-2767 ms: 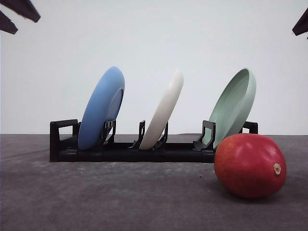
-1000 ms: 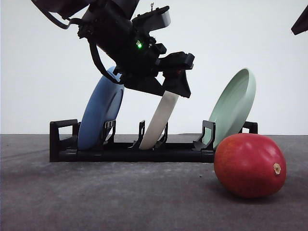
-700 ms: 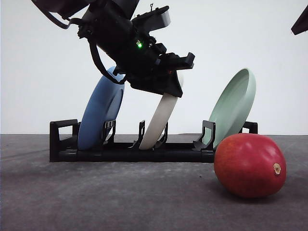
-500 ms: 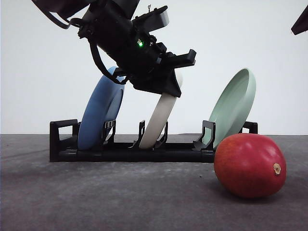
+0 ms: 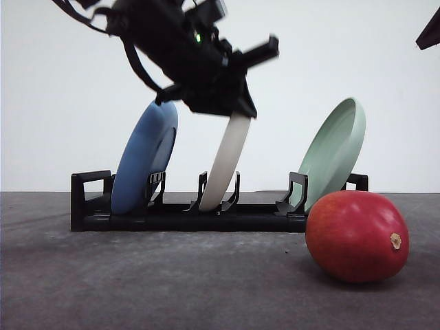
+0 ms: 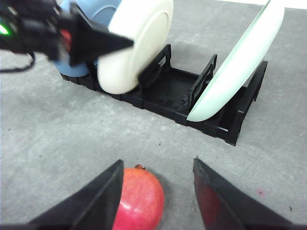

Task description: Place pomegranate in white plate

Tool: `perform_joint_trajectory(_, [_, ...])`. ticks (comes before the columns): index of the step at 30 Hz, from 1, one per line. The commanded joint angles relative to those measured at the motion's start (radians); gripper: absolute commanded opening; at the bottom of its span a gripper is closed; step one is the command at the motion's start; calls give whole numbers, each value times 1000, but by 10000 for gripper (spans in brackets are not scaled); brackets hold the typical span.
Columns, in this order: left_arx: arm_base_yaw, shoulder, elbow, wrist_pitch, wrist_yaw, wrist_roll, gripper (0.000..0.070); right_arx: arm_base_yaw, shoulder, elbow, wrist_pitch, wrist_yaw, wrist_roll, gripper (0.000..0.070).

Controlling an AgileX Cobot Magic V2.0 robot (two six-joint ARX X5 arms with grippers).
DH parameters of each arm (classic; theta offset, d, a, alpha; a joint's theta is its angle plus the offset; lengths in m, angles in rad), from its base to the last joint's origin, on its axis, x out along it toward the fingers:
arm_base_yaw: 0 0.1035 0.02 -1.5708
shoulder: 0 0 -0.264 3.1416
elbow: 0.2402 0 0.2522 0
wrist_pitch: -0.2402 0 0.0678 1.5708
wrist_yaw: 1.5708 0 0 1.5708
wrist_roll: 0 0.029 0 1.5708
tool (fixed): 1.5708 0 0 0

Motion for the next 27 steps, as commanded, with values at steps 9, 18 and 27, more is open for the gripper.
perform_joint_trajectory(9, [-9,-116,27,-13,3,-91,5,5,2,16,9,-1,-7,291])
perform_joint_trajectory(18, [-11,-251,27,-101,117,-170,5,5,2,16,9,-1,-6,291])
perform_joint_trajectory(27, [-51,-431,-50,-188,138,-204,6,5,2,16,8,-2,-2,291])
